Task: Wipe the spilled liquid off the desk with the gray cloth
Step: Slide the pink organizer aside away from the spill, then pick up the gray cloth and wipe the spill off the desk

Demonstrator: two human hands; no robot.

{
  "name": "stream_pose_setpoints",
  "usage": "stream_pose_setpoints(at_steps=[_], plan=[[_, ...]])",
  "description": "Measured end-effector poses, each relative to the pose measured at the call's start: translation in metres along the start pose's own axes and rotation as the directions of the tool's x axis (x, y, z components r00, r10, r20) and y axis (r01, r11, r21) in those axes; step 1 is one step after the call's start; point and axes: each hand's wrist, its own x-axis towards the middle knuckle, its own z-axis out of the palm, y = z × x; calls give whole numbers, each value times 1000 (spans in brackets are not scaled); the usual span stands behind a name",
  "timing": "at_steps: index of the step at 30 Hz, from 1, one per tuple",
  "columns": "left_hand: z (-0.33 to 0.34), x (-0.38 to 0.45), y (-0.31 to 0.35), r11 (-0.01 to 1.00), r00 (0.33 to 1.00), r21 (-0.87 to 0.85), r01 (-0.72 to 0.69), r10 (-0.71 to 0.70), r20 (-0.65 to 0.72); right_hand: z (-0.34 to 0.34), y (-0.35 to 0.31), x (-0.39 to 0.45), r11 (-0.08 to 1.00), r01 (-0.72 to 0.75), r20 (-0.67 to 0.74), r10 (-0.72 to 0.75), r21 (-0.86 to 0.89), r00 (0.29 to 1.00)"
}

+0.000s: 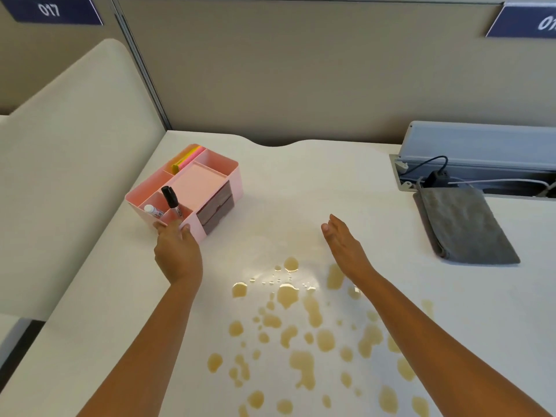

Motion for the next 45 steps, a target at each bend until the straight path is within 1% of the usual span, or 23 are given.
stream_pose_setpoints(at_steps=[2,3,5,7,9,12,13,16,19,21,24,26,28,31,34,35,37,39,40,41,42,44,45], plan=[[1,0,3,1000,1000,16,-13,13,17,-10,8,-4,999,1,-15,-2,-35,1000],[1,0,5,1000,1000,22,-11,11,23,-16,12,-6,997,9,-31,-12,-83,999],[1,1,7,1000,999,26,13,-14,29,-29,21,-7,969,41,-90,-64,-242,994],[2,3,8,999,999,32,40,-41,34,-43,30,-3,924,37,-173,-111,-381,979],[2,2,10,998,998,51,30,-33,52,-59,37,5,869,-30,-247,-107,-494,963],[3,0,13,998,996,59,-1,-5,91,-84,48,17,754,-182,-332,-50,-631,942],[4,0,14,999,995,51,2,-7,96,-93,52,19,736,-222,-351,-22,-640,936],[4,2,13,1000,993,12,18,-19,113,-114,64,16,746,-315,-398,73,-586,914],[6,-6,7,998,984,-49,-34,42,172,-126,78,5,720,-377,-443,108,-583,890],[9,-16,3,991,980,-133,-9,35,198,-131,82,0,706,-392,-441,124,-590,889],[15,-37,0,973,989,-225,52,-19,147,-138,79,-2,606,-411,-435,117,-681,893],[19,-53,1,963,995,-265,42,-16,99,-147,74,1,538,-411,-435,89,-736,896],[24,-69,6,957,995,-290,13,17,102,-155,69,5,517,-411,-430,91,-751,898],[32,-93,17,943,977,-328,-56,120,177,-166,66,12,561,-392,-429,72,-729,900],[35,-108,23,940,956,-333,-77,165,244,-172,68,12,600,-376,-415,79,-706,906],[35,-110,23,940,952,-331,-85,175,251,-172,71,11,612,-363,-384,103,-703,918],[31,-111,21,940,946,-323,-111,200,256,-172,79,8,635,-316,-276,165,-705,947],[26,-109,15,941,942,-307,-140,222,252,-174,87,7,700,-277,-211,182,-658,960],[24,-108,11,944,944,-297,-145,222,245,-177,90,6,757,-278,-235,168,-591,957],[21,-105,6,947,948,-287,-142,214,237,-180,92,5,817,-290,-308,145,-499,940],[19,-102,0,951,953,-276,-137,203,226,-186,94,2,860,-301,-416,116,-413,902],[12,-94,-13,955,959,-259,-142,197,203,-199,97,-4,872,-358,-621,83,-333,780],[8,-90,-21,958,960,-245,-150,200,197,-207,100,-7,855,-411,-680,97,-317,727]])
